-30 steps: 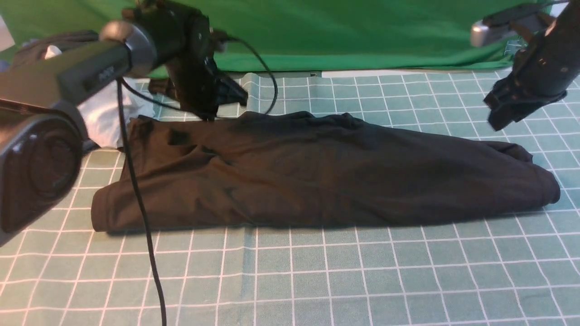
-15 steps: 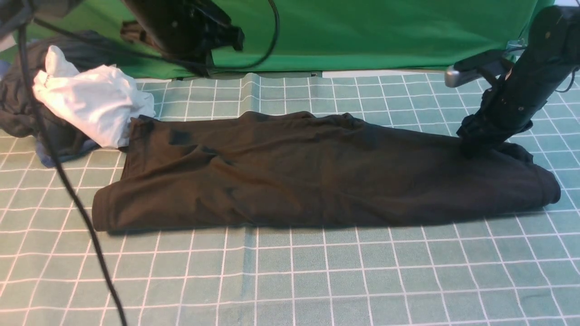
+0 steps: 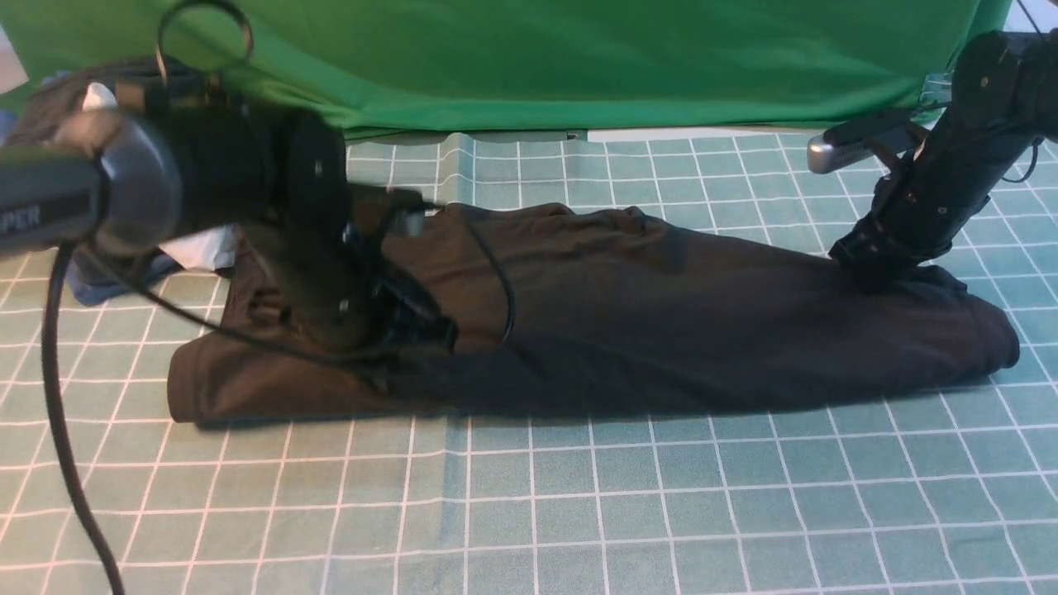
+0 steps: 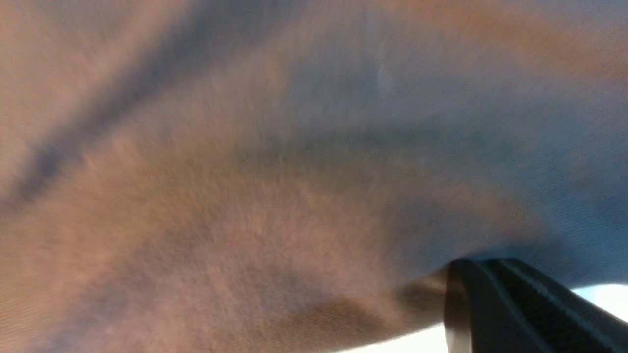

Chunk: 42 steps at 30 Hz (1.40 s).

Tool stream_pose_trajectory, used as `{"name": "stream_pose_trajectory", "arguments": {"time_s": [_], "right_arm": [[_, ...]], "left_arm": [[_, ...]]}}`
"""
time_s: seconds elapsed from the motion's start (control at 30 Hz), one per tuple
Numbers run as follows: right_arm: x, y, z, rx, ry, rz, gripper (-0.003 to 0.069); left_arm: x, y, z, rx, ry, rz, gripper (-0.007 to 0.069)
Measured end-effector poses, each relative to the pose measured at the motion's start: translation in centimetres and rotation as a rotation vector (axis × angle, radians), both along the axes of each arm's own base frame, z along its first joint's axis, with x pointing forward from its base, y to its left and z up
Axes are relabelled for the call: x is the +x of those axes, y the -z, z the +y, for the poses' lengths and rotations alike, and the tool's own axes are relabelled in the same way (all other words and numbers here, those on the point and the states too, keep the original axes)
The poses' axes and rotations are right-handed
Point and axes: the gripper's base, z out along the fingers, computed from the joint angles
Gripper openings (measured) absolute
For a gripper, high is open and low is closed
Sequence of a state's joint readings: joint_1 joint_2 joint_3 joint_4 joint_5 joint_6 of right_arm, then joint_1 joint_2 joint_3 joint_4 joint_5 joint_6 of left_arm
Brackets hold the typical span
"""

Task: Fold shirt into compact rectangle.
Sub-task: 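Pull the folded dark garment lengthwise by its ends to straighten it flat on the table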

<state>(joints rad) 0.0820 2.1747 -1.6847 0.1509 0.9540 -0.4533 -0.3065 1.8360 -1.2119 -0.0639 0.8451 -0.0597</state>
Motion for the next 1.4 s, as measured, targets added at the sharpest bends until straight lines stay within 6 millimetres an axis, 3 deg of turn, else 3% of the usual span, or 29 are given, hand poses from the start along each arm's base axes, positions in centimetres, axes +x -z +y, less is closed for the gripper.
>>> {"name": "stream_pose_trajectory", "arguments": {"time_s": [0.07, 0.33, 0.53, 0.7, 0.77, 0.8, 0.87, 0.97, 1.2, 1.4], "right_arm": [[0.1, -0.8, 0.0, 0.002, -0.004, 0.017, 0.0031], [-0.1, -4.2, -0.7, -0.056, 0.021, -0.045, 0.0022], [0.5, -3.5, -0.9, -0.092, 0.019, -0.072, 0.0034], [0.8, -2.3, -1.1, -0.100, 0.051, -0.049, 0.0132], [0.4, -2.3, -1.1, -0.107, 0.056, -0.011, 0.0236], [0.3, -2.3, -1.1, -0.108, 0.055, -0.004, 0.0254], [-0.2, -2.5, -1.3, -0.120, 0.047, 0.041, 0.0374], [-0.3, -2.5, -1.8, -0.122, 0.054, 0.054, 0.0438], [0.2, -1.4, -3.8, -0.106, 0.112, 0.057, 0.0452], [0.5, -0.4, -3.6, -0.051, 0.131, 0.067, 0.0424]], "left_arm": [[-0.2, 0.7, 0.1, -0.005, -0.008, -0.015, 0.0007], [-0.2, 0.8, 0.0, -0.016, -0.016, -0.031, 0.0007], [-0.3, 0.7, 0.1, -0.014, -0.016, -0.023, 0.0007], [-0.5, 0.7, 0.1, -0.009, -0.015, -0.004, 0.0007], [-0.6, 0.7, 0.1, -0.006, -0.015, 0.005, 0.0007], [-0.6, 0.7, 0.1, -0.006, -0.015, 0.006, 0.0007], [-0.6, 0.7, 0.1, -0.006, -0.015, 0.007, 0.0007], [-0.6, 0.7, 0.1, -0.006, -0.015, 0.007, 0.0007], [-0.6, 0.7, 0.1, -0.005, -0.014, 0.009, 0.0007], [-0.6, 0.7, 0.1, -0.011, -0.018, 0.011, 0.0007]]}}
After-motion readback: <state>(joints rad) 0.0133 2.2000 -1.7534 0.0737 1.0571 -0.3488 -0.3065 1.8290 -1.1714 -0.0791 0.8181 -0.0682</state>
